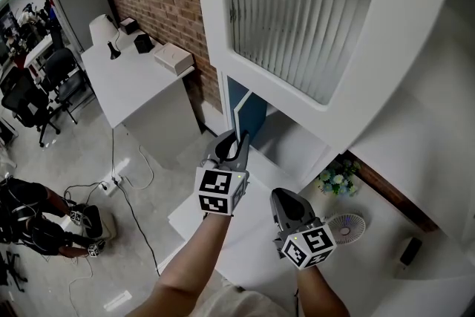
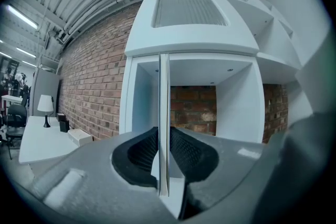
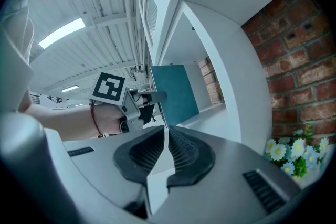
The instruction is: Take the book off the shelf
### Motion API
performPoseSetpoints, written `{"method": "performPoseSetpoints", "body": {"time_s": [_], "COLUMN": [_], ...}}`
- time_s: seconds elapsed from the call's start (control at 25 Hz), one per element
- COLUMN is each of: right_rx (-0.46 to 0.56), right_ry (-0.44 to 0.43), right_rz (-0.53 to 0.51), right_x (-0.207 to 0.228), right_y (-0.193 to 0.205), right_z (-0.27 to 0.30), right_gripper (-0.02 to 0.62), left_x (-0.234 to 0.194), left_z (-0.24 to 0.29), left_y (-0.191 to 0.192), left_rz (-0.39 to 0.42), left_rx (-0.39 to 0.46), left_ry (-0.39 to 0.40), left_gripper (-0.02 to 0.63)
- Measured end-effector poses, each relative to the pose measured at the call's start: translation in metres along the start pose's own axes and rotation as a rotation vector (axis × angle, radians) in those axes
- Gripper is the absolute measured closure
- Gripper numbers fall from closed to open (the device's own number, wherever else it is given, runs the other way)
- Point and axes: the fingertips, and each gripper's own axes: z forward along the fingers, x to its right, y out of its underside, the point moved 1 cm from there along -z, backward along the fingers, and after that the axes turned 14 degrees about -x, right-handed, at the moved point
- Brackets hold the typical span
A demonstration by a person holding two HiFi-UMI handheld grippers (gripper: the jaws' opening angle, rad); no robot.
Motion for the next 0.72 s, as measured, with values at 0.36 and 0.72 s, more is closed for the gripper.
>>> {"method": "performPoseSetpoints", "body": {"time_s": [0.36,0.72], "right_rx": [0.000,-0.003], "right_ry": [0.004,0.011], "right_rz": [0.002,0.010], "right_x": [0.005,0.012], "right_y": [0.001,0.000], "right_z": [0.001,0.002], "right_gripper": [0.577,0.577], "left_x": [0.002,0.003], "left_z": [0.015,0.032], "left_y": [-0.012,-0.018], "left_rz": [0.043,0.062], "left_rx": [-0.005,-0.017], "left_ry": [0.035,0.056], "left_gripper": [0.540,0.537]}}
